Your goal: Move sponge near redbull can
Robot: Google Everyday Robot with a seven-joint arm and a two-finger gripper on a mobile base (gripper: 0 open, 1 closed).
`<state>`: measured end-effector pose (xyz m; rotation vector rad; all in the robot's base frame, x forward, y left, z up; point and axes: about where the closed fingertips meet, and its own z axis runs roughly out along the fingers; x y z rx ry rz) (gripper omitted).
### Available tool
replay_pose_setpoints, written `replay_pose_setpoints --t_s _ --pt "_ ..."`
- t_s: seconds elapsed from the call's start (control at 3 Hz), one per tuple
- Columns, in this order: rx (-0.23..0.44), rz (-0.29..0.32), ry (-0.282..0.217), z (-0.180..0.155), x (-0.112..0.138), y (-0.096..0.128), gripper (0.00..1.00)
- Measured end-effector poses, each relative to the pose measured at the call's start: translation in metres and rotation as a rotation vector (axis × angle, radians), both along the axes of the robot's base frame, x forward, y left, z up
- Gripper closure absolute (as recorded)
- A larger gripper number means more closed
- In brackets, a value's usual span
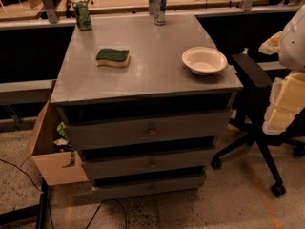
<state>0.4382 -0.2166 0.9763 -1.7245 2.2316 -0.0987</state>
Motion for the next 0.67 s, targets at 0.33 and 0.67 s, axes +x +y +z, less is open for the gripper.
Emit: replay_pose_setpoints --t_s 0.33,0.67 --pt "0.000 0.000 0.000 0.000 0.000 0.000 0.00" --pt "0.096 0.025 -0.046 0.003 0.016 0.007 0.00"
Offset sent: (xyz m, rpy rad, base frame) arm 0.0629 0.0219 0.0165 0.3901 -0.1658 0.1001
